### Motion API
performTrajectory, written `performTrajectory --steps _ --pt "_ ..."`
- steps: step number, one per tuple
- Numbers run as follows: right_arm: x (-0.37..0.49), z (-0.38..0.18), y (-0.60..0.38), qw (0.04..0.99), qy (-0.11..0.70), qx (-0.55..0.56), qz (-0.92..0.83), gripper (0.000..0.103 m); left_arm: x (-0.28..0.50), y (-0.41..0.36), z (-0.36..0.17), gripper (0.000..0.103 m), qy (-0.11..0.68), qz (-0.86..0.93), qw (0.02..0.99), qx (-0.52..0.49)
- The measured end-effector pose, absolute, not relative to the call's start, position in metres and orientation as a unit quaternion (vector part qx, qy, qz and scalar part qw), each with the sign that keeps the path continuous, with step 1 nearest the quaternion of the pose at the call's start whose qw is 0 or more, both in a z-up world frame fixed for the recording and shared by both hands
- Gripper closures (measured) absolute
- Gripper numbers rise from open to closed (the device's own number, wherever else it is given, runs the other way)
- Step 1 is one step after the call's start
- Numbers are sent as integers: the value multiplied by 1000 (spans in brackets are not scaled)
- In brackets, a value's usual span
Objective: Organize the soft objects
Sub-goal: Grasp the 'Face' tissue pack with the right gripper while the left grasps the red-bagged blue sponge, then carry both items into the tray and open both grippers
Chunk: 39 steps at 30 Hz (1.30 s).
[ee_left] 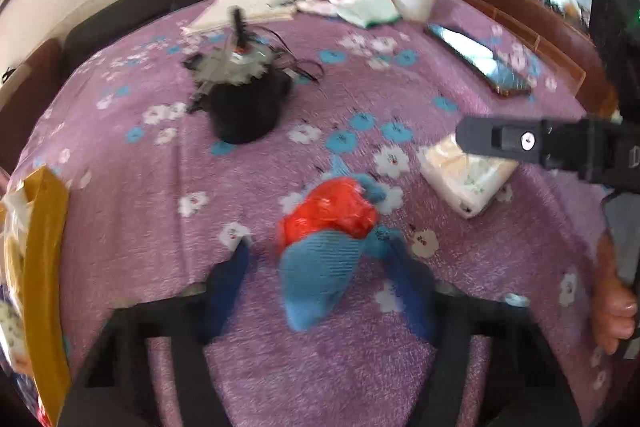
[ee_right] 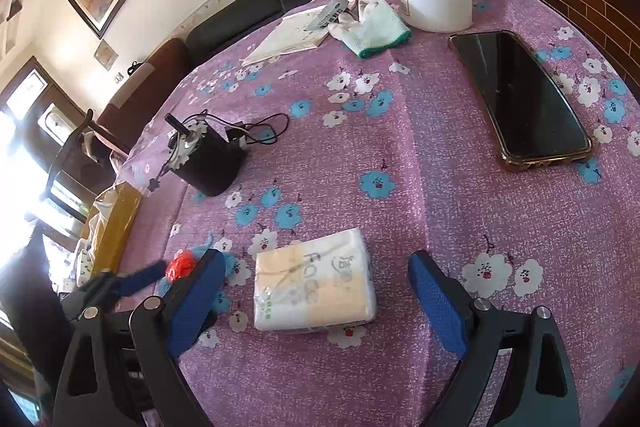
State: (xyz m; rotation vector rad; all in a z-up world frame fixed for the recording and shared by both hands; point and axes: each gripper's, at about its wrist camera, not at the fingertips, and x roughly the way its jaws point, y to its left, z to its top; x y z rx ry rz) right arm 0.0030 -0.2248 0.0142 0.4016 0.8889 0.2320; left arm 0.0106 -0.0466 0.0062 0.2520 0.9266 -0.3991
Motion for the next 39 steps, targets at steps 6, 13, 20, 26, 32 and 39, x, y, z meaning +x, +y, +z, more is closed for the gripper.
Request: performTrajectory --steps 6,13,20,26,32,39 --pt "4 14 -214 884 430 153 104 8 -3 -23 27 70 433 -185 878 88" --pt "2 10 -183 894 436 52 94 7 -59 42 65 69 390 -164 906 14" --pt "-4 10 -175 904 420 23 78 36 -112 142 85 69 361 -90 927 -50" --pt "-12 20 -176 907 416 19 52 37 -141 219 90 69 347 -26 933 -86" --pt "-36 65 -158 918 383 38 91 36 -145 255 76 69 359 6 927 -110" --pt "-46 99 -72 912 368 0 183 36 -117 269 60 52 394 39 913 -99"
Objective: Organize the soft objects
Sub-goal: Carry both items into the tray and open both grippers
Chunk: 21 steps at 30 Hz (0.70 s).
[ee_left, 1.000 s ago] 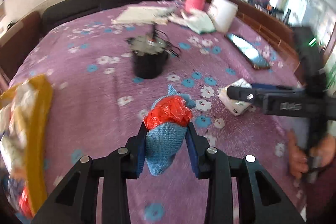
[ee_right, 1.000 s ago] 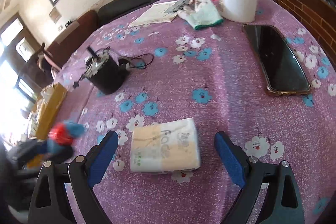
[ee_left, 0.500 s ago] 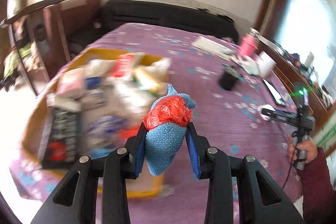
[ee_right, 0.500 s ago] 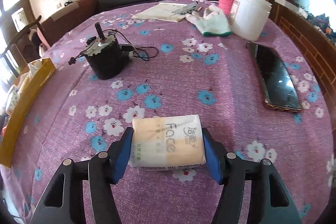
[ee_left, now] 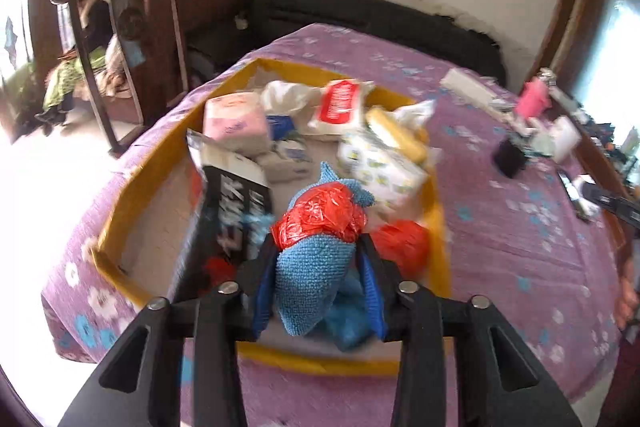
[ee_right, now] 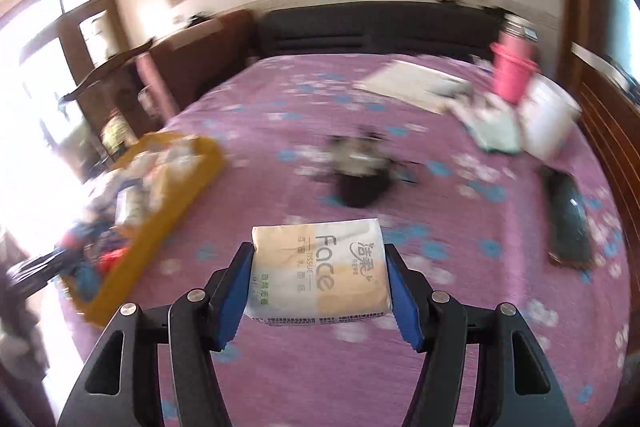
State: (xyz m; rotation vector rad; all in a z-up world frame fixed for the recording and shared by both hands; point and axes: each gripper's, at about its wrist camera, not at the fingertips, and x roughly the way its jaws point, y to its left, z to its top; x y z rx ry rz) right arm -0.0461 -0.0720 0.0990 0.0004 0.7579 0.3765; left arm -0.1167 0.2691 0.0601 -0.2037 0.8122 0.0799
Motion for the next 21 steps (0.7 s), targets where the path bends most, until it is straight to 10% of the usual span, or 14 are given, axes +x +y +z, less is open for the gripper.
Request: performTrajectory --steps 8,21 --pt "-48 107 48 887 373 -68 265 36 -127 294 61 23 362 37 918 -158" --pt "19 92 235 863 389 -149 284 35 -168 325 78 13 318 78 935 -139"
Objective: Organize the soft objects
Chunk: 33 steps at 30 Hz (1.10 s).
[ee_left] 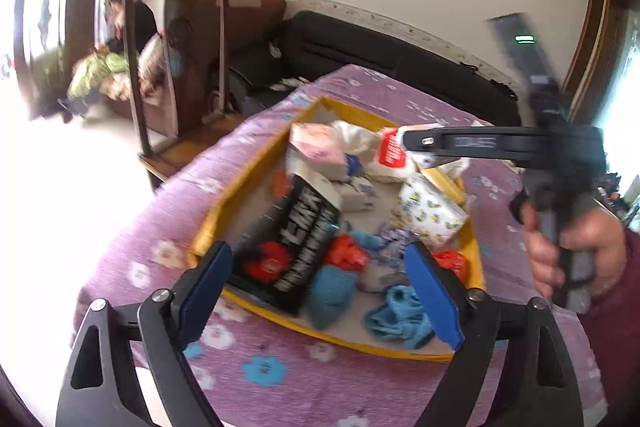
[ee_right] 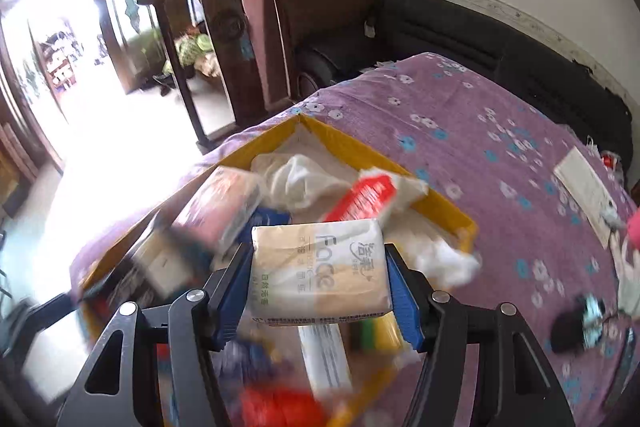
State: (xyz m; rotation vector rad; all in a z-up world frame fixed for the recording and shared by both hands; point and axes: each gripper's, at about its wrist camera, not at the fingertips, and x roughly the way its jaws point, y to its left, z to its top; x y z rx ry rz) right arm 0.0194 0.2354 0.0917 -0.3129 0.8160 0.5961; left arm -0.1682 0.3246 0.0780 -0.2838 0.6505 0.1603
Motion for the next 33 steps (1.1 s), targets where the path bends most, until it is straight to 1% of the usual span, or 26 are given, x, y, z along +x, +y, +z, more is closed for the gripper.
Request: performTrajectory --steps 3,6,9,12,14,22,24,26,32,33 --pt "39 70 253 860 415 -148 259 32 -172 330 81 11 310 113 937 -117" --pt "43 58 250 853 436 -127 256 32 -171 336 77 10 312 135 934 -110" --pt "30 67 238 865 415 -128 254 28 -172 341 74 10 320 148 929 -116" --pt "15 83 221 878 387 -123 254 21 -172 341 72 10 327 159 924 -120" --pt "6 91 208 883 375 -115 258 19 -173 340 73 10 330 163 922 -118" --pt "-29 105 156 891 360 -86 264 18 -182 312 93 10 313 182 928 -83" --pt "-36 104 143 892 358 -82 263 18 -185 304 99 8 307 186 930 -75" --pt "-43 103 131 893 358 -78 263 18 -189 295 106 5 297 194 933 -64" --pt "-61 101 96 898 350 -66 257 18 -198 266 121 4 266 226 937 -26" --pt "-65 101 89 900 347 -64 255 18 -202 261 126 4 248 253 935 -16"
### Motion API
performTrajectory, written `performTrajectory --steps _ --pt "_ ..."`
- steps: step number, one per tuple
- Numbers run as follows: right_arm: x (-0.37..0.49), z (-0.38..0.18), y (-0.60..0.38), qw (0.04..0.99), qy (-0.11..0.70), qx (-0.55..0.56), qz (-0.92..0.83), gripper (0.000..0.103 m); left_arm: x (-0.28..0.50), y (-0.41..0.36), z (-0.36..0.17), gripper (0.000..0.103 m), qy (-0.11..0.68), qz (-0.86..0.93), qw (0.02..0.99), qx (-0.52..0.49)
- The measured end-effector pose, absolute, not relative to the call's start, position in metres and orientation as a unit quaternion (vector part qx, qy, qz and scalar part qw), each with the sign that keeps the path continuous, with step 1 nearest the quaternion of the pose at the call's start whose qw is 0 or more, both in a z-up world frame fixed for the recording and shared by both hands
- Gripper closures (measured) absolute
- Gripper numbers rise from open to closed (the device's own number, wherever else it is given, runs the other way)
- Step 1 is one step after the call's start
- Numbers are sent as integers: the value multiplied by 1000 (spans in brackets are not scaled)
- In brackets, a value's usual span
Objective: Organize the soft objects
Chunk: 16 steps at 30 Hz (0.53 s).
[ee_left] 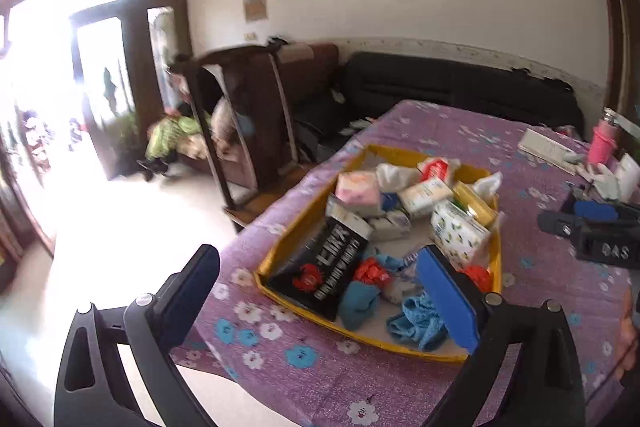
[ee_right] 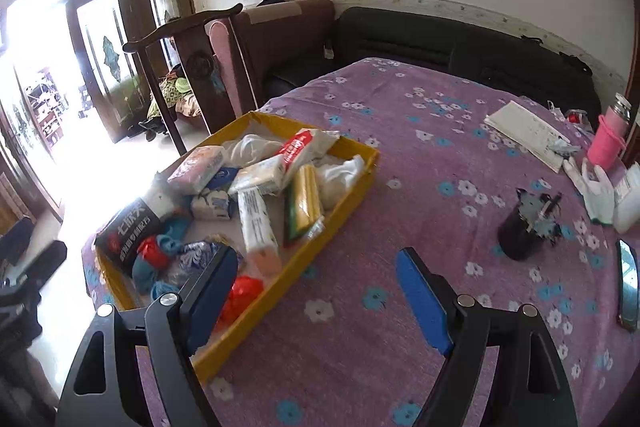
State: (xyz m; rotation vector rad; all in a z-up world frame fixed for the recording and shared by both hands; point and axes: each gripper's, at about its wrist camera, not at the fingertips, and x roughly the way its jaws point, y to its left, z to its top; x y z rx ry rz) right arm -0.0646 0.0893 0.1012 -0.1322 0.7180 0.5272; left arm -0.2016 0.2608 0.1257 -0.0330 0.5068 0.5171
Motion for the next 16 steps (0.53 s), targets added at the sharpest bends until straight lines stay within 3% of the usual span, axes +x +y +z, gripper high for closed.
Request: performTrajectory --steps 5,7,10,16 --pt "-83 98 57 906 337 -50 250 17 -232 227 144 0 120 331 936 -1" --pt "-87 94 45 906 341 -44 246 17 -220 226 141 0 151 274 949 -35" --pt "-92 87 22 909 345 -35 230 17 -184 219 124 0 256 176 949 -47" --pt "-98 72 -27 910 369 -25 189 16 -160 192 105 0 303 171 938 0"
